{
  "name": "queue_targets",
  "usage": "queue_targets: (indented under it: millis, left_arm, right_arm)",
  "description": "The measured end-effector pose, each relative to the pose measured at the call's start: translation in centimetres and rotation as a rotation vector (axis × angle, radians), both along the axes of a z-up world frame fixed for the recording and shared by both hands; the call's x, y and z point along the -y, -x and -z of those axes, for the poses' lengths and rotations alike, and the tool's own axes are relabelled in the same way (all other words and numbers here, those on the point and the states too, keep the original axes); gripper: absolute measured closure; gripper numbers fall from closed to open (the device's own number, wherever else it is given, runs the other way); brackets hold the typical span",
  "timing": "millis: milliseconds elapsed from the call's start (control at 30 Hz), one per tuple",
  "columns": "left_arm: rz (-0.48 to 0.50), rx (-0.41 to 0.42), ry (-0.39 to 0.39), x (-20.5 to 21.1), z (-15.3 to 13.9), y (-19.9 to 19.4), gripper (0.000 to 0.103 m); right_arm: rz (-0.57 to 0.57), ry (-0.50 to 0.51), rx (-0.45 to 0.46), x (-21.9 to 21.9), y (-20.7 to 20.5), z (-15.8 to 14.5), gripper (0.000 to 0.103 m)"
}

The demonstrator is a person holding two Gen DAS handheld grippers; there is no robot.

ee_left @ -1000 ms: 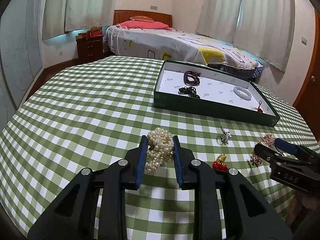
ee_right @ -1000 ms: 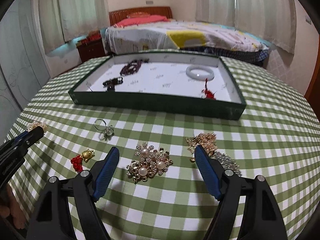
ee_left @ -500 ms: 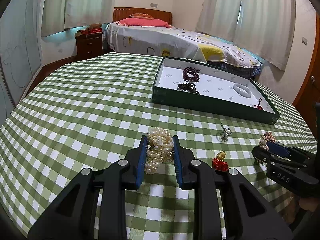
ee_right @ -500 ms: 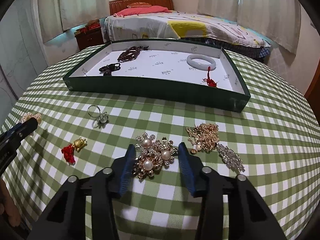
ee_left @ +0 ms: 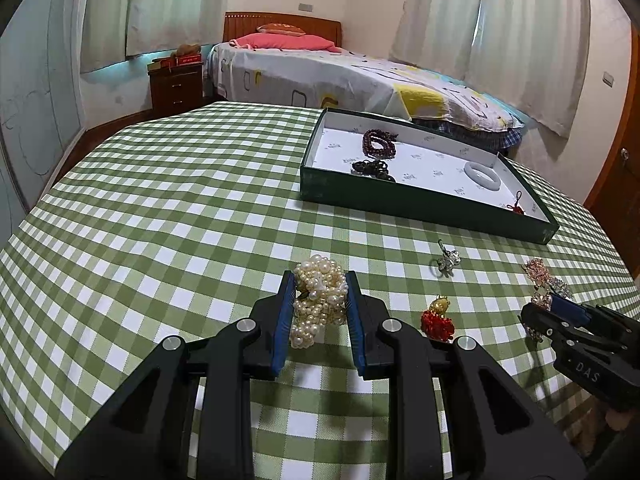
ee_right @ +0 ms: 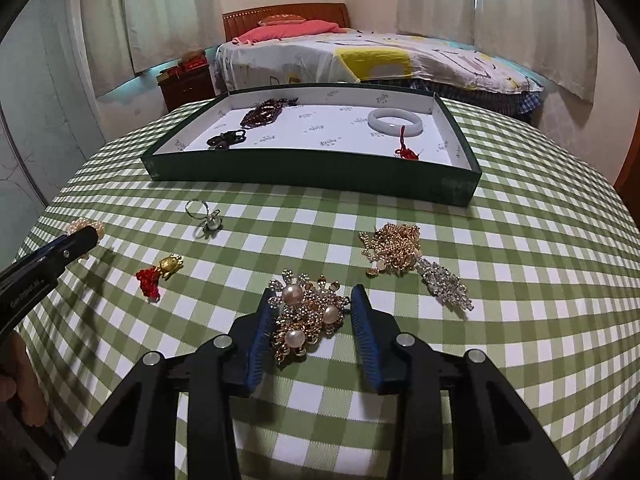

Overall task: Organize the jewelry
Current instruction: 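Carry the pearl necklace and pearl brooch in both grippers over the tray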

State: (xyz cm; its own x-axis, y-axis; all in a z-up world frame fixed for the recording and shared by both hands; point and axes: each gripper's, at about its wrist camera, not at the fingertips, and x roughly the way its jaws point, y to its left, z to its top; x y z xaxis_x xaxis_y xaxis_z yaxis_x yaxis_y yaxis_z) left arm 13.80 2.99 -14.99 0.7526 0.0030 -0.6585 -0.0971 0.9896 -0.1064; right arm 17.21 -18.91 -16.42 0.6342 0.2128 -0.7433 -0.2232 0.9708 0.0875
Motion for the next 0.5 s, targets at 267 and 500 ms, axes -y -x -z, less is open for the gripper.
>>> queue_targets:
  millis: [267,500]
  left_arm:
    - [0.007,0.022,-0.002,0.5,-0.6,0.2,0.079]
    - [0.021,0.045,0.014,0.8,-1.8,0.4,0.079]
  right_arm:
    - [-0.007,0.006,0.035,0.0,0.6,-0.9,0.065]
    - [-0.001,-0.01,0.065,0.5,0.9,-2.0,0.065]
